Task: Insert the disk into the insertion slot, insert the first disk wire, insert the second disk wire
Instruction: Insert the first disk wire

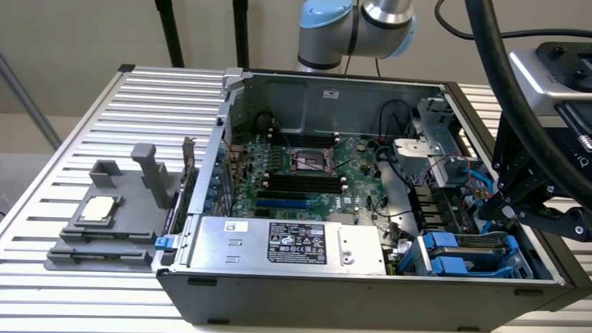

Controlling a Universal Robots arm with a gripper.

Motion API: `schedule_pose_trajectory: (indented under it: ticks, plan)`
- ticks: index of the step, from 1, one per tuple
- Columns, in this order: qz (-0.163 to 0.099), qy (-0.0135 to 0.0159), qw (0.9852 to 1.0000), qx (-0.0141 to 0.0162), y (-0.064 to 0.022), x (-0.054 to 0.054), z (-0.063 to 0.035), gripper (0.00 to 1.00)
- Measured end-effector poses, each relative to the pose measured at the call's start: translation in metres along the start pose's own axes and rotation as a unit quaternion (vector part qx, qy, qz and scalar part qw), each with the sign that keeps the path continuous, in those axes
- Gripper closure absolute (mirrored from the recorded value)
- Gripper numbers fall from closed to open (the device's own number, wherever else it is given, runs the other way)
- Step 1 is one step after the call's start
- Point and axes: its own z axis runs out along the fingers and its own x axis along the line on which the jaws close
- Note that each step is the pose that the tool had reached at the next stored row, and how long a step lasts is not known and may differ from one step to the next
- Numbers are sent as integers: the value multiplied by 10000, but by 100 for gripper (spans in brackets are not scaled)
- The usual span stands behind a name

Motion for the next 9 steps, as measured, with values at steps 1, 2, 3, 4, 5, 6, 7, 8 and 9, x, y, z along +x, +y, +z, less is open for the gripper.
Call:
schedule_pose_trajectory:
  ticks: [1,2,3,4,5,6,7,8,9]
  plan:
    - [0,0,10000,0,0,0,0,87]
    - [0,0,10000,0,0,0,0,87]
    - [0,0,10000,0,0,0,0,87]
    - [0,0,10000,0,0,0,0,87]
    - [0,0,10000,0,0,0,0,87]
    - [0,0,10000,0,0,0,0,87]
    - [0,0,10000,0,0,0,0,87]
    - [0,0,10000,0,0,0,0,87]
    - [0,0,10000,0,0,0,0,87]
